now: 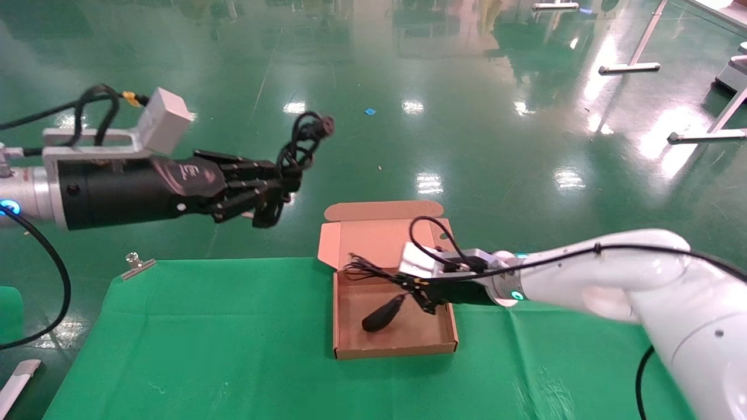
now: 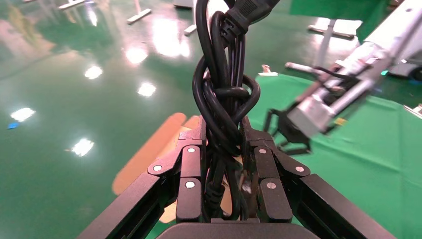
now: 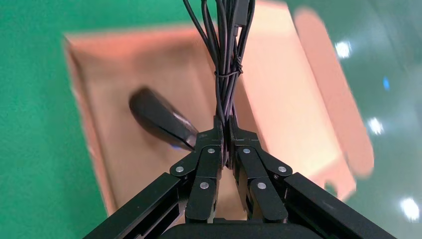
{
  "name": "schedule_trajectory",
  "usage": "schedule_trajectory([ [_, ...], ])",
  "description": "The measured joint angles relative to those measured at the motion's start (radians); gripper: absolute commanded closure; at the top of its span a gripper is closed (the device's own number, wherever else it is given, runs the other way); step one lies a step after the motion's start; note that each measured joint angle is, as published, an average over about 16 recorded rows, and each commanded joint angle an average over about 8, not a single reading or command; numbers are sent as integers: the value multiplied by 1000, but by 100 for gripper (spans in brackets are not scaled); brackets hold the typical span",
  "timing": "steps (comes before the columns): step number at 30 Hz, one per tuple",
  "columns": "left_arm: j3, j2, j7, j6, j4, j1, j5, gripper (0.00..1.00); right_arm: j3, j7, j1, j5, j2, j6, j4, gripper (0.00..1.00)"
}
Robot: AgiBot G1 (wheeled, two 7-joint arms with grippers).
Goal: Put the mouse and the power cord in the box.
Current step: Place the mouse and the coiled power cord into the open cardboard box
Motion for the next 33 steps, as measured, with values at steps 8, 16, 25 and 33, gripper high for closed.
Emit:
schedule_trajectory([
  [8,-25,43,73,3,41,-25,74,100,-34,40,-28,-1,6,62,6,0],
  [16,-18,111,158,-58,61,-51,145,100,-55,5,-1,1,28,28,8,0],
  [25,-2,204,174,-230,-133,56,223,100,-64,-110,128,-3,157,-133,-5,0],
  [33,55,243,5,-455,-548,293,271,100,-78,-189,281,-30,335,-312,-7,0],
])
